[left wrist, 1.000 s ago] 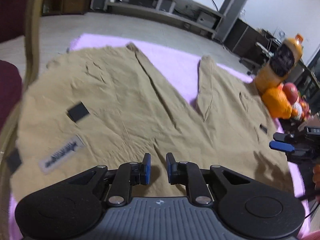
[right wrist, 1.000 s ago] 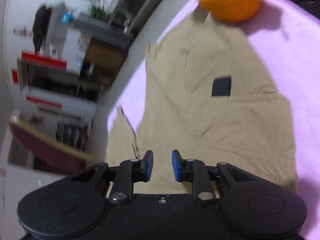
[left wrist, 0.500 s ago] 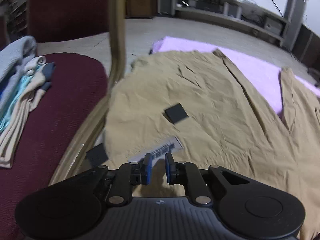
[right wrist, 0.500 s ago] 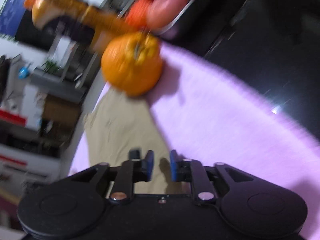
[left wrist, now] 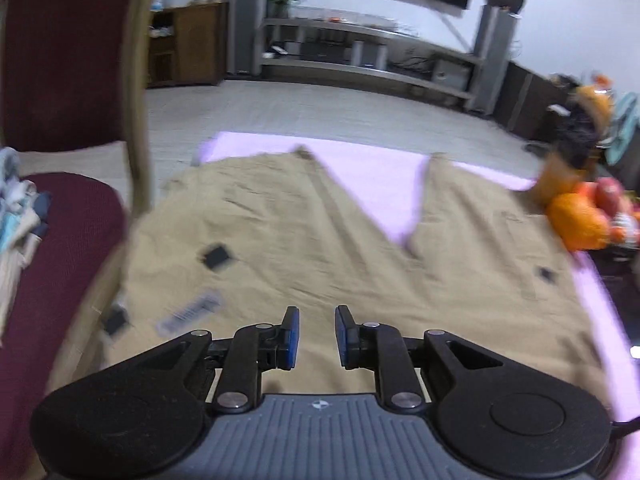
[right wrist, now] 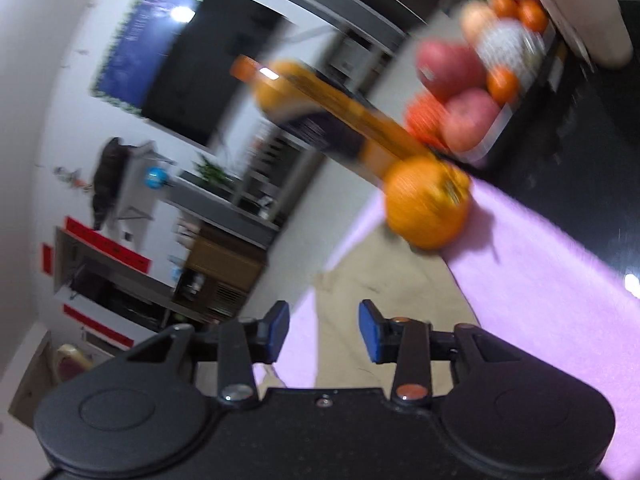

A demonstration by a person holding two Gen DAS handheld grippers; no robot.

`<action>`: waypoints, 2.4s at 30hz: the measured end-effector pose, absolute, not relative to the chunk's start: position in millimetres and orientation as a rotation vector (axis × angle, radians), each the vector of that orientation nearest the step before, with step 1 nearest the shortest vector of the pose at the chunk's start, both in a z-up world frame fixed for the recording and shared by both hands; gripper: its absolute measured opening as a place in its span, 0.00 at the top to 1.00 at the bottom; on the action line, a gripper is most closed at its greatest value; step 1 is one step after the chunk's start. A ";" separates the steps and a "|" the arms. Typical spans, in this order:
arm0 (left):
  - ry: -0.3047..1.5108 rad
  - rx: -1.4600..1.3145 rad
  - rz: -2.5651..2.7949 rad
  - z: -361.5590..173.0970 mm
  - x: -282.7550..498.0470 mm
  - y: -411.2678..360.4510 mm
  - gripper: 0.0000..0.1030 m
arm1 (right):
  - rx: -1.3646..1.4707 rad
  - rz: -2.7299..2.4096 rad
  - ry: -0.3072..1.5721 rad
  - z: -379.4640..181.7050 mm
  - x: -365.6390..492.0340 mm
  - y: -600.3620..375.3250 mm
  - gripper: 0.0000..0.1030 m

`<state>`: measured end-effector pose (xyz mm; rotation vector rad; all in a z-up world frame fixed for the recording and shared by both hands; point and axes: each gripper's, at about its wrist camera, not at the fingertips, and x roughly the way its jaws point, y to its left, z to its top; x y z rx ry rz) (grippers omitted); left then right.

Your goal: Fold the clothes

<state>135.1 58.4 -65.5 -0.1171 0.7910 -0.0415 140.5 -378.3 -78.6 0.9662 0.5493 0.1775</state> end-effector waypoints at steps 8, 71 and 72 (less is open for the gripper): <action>0.820 0.069 -0.191 -56.9 111.9 -62.9 0.83 | 0.773 -0.026 0.559 -60.8 125.6 -406.1 0.91; 0.960 0.061 -0.438 -69.5 141.0 -162.9 0.97 | 0.860 0.071 0.893 -177.7 297.5 -354.6 0.97; 0.967 0.041 -0.446 -73.1 142.0 -160.0 0.97 | 0.818 0.075 0.877 -170.0 295.8 -347.3 0.97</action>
